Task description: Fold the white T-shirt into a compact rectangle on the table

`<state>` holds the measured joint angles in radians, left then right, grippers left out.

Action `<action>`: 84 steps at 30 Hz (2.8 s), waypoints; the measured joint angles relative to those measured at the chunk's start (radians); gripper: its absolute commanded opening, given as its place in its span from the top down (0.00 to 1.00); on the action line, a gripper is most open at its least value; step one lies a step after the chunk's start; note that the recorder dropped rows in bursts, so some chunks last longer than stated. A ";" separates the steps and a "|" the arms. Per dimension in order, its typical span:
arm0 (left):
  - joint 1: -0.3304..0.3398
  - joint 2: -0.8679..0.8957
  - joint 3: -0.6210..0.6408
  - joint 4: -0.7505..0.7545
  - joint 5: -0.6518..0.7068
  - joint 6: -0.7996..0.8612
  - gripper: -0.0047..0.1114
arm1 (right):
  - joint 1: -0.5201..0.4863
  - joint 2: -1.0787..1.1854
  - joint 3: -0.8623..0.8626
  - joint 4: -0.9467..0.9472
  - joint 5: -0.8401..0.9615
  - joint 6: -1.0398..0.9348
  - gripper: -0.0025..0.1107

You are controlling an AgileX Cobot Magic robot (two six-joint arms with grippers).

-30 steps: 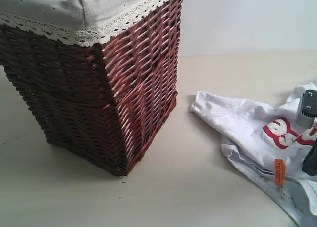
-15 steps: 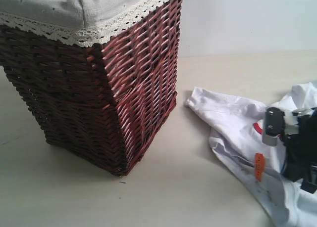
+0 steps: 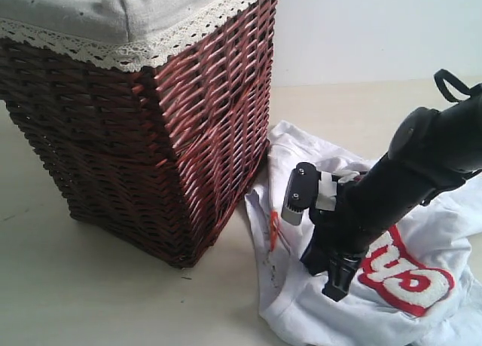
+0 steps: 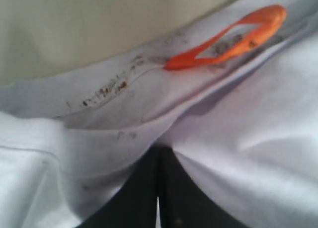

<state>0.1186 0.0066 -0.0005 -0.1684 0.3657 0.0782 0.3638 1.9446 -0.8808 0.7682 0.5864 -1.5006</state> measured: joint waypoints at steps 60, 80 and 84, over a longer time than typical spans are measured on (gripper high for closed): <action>0.000 0.000 0.000 0.000 0.000 0.000 0.96 | -0.852 -0.307 0.035 0.058 0.132 -0.561 0.98; 0.000 0.000 0.000 0.000 0.000 0.000 0.96 | -0.852 -0.610 0.035 0.801 0.241 -0.592 0.98; 0.000 0.000 0.000 0.000 0.000 0.000 0.96 | -0.852 -0.611 0.035 0.573 0.380 -0.565 0.98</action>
<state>0.1186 0.0066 -0.0005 -0.1684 0.3657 0.0782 -0.4886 1.3340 -0.8460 1.3415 0.9660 -2.0659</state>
